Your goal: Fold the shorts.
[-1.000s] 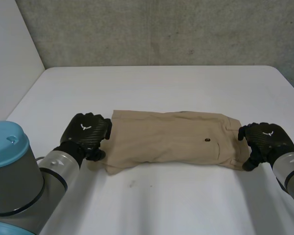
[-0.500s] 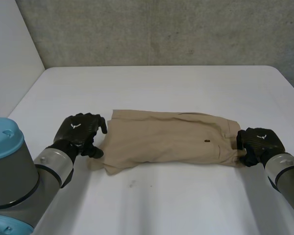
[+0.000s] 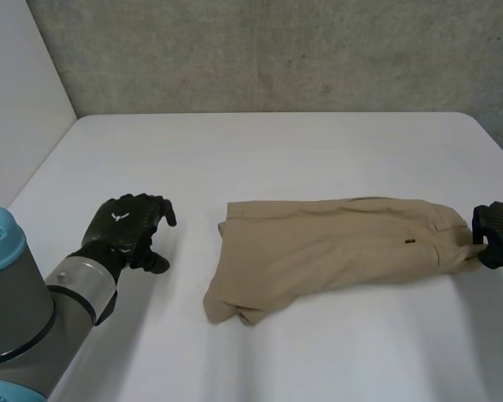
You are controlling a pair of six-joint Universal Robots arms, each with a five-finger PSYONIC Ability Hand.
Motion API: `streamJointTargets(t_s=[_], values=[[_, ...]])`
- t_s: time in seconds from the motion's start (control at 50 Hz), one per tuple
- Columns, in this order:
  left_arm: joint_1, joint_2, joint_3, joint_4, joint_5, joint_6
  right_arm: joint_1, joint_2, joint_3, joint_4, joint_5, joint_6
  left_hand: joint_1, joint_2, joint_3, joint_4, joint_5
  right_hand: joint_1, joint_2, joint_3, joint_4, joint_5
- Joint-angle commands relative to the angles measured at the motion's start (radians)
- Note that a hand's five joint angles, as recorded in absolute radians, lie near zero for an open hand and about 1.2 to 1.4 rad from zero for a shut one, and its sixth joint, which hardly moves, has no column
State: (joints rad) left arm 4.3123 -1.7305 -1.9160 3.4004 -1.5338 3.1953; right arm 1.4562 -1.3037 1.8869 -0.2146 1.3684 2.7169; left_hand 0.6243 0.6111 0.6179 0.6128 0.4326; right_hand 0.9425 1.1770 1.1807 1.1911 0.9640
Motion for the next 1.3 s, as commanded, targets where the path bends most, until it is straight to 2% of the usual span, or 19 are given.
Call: streamJointTargets(t_s=[0.02,0.22,0.24,0.28,0.5,0.58,0.64,0.66,0.68,0.86,0.96,1.0,1.08,1.1,1.16,1.22,1.3], values=[[0.001,0.008,-0.005,-0.001,0.0,0.0,0.029,-0.019,-0.006,0.024,-0.026,0.029,0.038,0.052,0.045,0.05,0.056,0.454,0.219,0.216,0.205,0.258],[0.006,0.012,-0.006,-0.001,0.0,0.0,0.024,-0.012,-0.002,0.018,-0.054,0.029,0.03,0.043,0.036,0.041,0.047,0.454,0.219,0.216,0.205,0.258],[0.009,0.014,-0.006,-0.001,0.0,0.0,0.02,-0.006,-0.002,0.018,-0.054,0.029,0.03,0.043,0.036,0.041,0.047,0.237,0.002,-0.001,-0.012,0.041],[0.014,0.014,-0.008,-0.001,0.003,-0.002,0.018,-0.002,0.001,0.017,-0.052,0.029,0.03,0.043,0.036,0.041,0.047,0.027,-0.207,-0.211,-0.222,-0.169],[0.014,0.014,-0.014,-0.001,0.004,0.0,0.018,0.064,0.008,-0.019,-0.045,0.012,0.032,0.046,0.039,0.044,0.05,-0.194,-0.428,-0.432,-0.443,-0.39],[0.015,0.014,-0.017,-0.001,0.004,-0.002,0.021,0.081,0.008,-0.048,-0.043,0.006,0.033,0.046,0.039,0.044,0.05,-0.176,-0.411,-0.415,-0.425,-0.372],[0.015,0.014,-0.018,-0.001,0.006,-0.002,0.024,0.095,0.004,-0.063,-0.043,0.004,0.033,0.046,0.039,0.044,0.05,-0.074,-0.309,-0.312,-0.323,-0.27],[0.015,0.014,-0.018,-0.001,0.006,0.0,0.024,0.099,0.003,-0.066,-0.043,0.004,0.033,0.046,0.039,0.044,0.05,0.048,-0.186,-0.19,-0.2,-0.148],[0.015,0.014,-0.018,-0.001,0.006,0.0,0.024,0.104,-0.002,-0.068,-0.049,0.004,0.033,0.046,0.039,0.044,0.05,0.45,0.215,0.211,0.201,0.254],[0.014,0.016,-0.018,-0.001,0.003,-0.002,0.003,0.09,-0.031,-0.04,-0.04,-0.026,0.033,0.046,0.039,0.044,0.05,0.454,0.219,0.216,0.205,0.258],[0.017,0.022,-0.015,-0.001,0.003,0.0,-0.098,0.035,-0.083,0.036,-0.012,-0.178,0.033,0.046,0.039,0.044,0.05,0.454,0.219,0.216,0.205,0.258],[0.015,0.029,-0.017,-0.001,0.003,0.0,-0.096,0.014,-0.097,0.055,-0.011,-0.209,0.033,0.046,0.039,0.044,0.05,0.454,0.219,0.216,0.205,0.258],[0.015,0.037,-0.017,-0.001,0.003,0.0,0.071,-0.043,-0.181,0.09,-0.008,-0.201,0.03,0.043,0.036,0.041,0.047,0.454,0.219,0.216,0.205,0.258],[0.015,0.037,-0.017,-0.001,0.003,0.0,0.154,-0.052,-0.221,0.095,-0.006,-0.191,0.03,0.043,0.036,0.041,0.047,0.454,0.219,0.216,0.205,0.258],[0.014,0.045,-0.017,-0.001,0.003,0.0,0.289,-0.065,-0.278,0.098,-0.011,-0.18,0.03,0.043,0.036,0.041,0.047,0.454,0.219,0.216,0.205,0.258],[0.014,0.055,-0.017,-0.001,0.001,0.0,0.383,-0.058,-0.304,0.104,-0.023,-0.19,0.021,0.034,0.027,0.032,0.038,0.454,0.219,0.216,0.205,0.258],[0.012,0.072,-0.015,-0.001,0.003,0.0,0.593,-0.005,-0.327,0.106,-0.04,-0.206,-0.026,-0.013,-0.02,-0.015,-0.009,0.454,0.219,0.216,0.205,0.258]])
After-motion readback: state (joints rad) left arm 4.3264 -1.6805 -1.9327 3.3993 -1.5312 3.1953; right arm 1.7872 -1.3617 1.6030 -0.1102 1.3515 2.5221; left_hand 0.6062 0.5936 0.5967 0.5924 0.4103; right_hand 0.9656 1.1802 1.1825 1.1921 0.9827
